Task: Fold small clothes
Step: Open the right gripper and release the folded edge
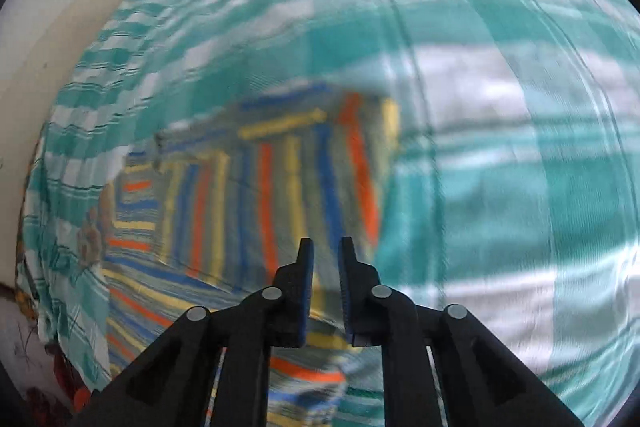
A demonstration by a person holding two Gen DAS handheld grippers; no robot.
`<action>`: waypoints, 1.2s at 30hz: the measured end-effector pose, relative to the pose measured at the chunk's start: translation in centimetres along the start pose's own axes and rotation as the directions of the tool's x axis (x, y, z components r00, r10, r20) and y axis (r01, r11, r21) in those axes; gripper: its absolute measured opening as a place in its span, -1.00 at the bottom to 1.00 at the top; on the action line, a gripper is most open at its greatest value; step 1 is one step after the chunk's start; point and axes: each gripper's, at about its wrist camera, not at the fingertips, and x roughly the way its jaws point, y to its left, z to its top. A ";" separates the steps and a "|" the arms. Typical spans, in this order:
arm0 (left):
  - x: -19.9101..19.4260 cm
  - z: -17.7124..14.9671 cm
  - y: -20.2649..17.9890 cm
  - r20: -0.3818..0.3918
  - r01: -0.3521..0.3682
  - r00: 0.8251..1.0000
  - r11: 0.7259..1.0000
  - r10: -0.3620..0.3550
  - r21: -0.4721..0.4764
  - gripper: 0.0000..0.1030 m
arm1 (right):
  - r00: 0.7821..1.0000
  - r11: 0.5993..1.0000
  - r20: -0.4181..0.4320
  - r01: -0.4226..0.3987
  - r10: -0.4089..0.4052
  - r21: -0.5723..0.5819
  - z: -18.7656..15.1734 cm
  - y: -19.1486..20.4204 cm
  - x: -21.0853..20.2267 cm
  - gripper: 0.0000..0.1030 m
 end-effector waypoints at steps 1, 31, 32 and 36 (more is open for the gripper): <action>0.0 0.0 -0.1 0.001 -0.002 1.000 1.000 0.002 0.006 0.75 | 1.000 1.000 0.003 -0.006 0.006 -0.014 0.6 0.6 0.1 -0.67; -0.6 -1.3 -0.9 -0.012 0.030 1.000 0.997 -0.029 0.075 0.86 | 0.999 0.977 0.004 0.035 -0.035 -0.212 -23.6 3.7 -9.3 -0.35; -0.6 -1.3 -0.8 -0.014 0.034 0.999 0.997 -0.033 0.073 0.86 | 1.000 0.973 0.015 0.025 -0.022 -0.229 -24.8 4.5 -9.9 -0.35; -0.2 -1.5 -0.8 -0.028 0.038 0.999 0.996 -0.036 0.083 0.86 | 1.000 0.974 0.007 -0.020 0.022 -0.224 -29.7 6.3 -10.2 -0.16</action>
